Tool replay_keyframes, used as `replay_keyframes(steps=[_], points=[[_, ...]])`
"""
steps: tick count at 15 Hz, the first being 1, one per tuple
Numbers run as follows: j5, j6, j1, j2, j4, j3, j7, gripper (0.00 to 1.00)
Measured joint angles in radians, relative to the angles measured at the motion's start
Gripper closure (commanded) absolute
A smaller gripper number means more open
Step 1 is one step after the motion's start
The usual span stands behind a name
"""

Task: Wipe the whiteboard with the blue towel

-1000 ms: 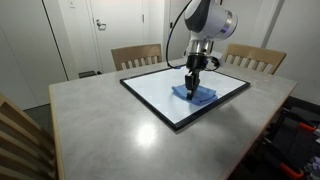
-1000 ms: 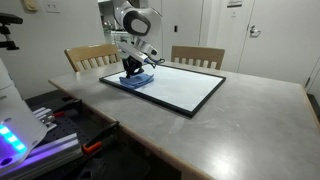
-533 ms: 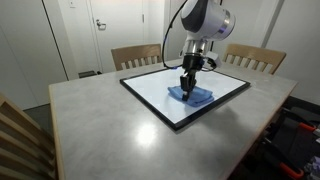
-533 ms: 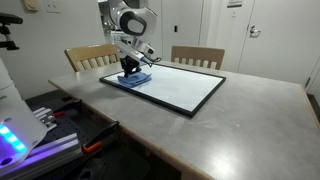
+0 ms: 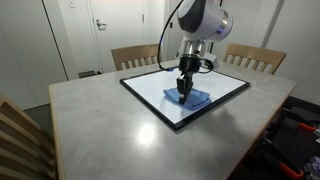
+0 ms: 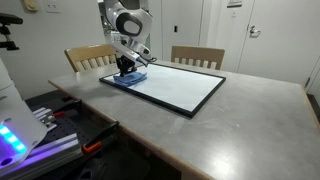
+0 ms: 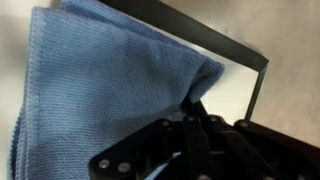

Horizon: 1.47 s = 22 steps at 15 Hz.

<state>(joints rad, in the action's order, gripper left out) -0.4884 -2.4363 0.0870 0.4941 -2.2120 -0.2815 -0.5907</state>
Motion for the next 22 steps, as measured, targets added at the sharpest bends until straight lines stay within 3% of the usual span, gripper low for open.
replay_keyframes(steps=[9,22], points=[[0.015,-0.001,-0.055,0.011,0.013,-0.021,0.023,0.99],[0.186,0.007,-0.128,0.018,0.133,-0.021,0.131,0.99]])
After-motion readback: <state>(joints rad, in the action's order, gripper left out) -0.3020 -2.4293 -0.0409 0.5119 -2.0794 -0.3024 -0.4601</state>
